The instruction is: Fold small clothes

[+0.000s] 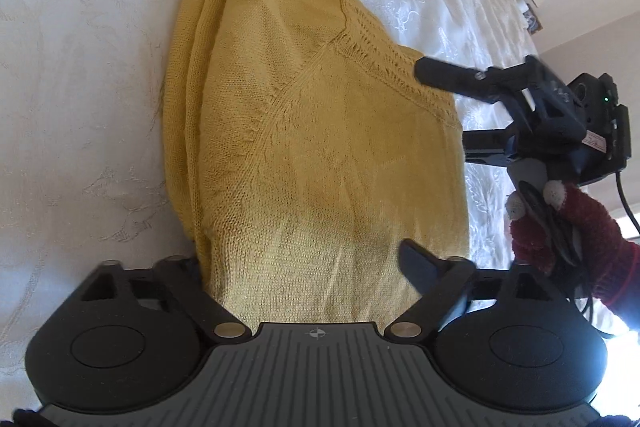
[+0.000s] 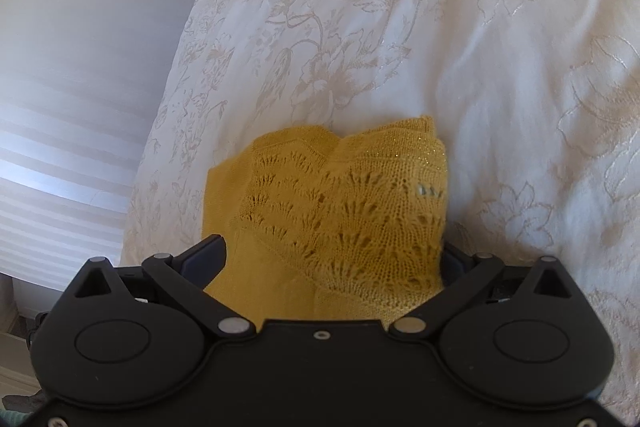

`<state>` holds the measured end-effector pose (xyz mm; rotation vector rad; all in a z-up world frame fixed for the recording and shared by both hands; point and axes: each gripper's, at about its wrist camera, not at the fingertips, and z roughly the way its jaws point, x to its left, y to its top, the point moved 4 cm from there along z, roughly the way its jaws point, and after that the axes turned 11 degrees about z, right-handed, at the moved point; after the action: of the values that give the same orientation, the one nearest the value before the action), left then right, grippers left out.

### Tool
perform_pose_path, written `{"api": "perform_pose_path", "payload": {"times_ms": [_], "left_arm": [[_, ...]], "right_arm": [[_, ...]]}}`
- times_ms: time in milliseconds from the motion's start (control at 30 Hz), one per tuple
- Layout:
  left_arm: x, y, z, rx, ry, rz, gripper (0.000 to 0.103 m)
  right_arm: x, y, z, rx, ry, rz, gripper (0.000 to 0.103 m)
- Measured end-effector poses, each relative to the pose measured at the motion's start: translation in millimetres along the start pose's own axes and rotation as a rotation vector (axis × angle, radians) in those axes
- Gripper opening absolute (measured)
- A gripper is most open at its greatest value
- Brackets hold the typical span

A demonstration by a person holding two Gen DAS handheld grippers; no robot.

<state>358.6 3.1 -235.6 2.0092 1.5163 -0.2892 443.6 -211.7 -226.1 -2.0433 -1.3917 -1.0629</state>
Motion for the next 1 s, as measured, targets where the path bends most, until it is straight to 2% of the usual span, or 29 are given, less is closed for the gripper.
{"api": "perform_pose_path", "payload": {"times_ms": [33,67,100,200,300,400,733,867,933,1000], "left_arm": [[3,1,1,0.005,-0.013,-0.028,0.020],[6,0,2,0.010,-0.062,-0.068,0.020],[7,0,3,0.009,-0.102,-0.091,0.020],[1,2,-1,0.015,-0.125,-0.063,0.019],[-7,0,-10,0.005,-0.176,-0.082,0.019],[-22,-10,-16,0.005,-0.208,-0.071,0.019],[-100,-85,-16,0.088,-0.319,-0.019,0.019],[-125,-121,-7,0.122,-0.319,-0.021,0.019],[-130,-137,3,0.139,-0.265,-0.038,0.019],[-131,-152,10,0.142,-0.157,-0.030,0.019]], "right_arm": [[-1,0,-1,-0.005,-0.018,0.004,0.054],[-2,0,-3,-0.010,-0.053,0.011,0.046],[-2,0,-6,-0.015,-0.058,0.015,0.046],[5,-5,-17,-0.047,-0.086,0.023,0.042],[12,-14,-37,-0.101,-0.067,0.065,0.039],[17,-29,-55,-0.118,-0.075,0.073,0.038],[-1,-113,-131,-0.118,-0.116,0.108,0.036],[-18,-142,-153,-0.086,-0.144,0.110,0.036],[-30,-151,-158,-0.070,-0.174,0.110,0.036],[-43,-156,-161,-0.071,-0.218,0.102,0.039]]}}
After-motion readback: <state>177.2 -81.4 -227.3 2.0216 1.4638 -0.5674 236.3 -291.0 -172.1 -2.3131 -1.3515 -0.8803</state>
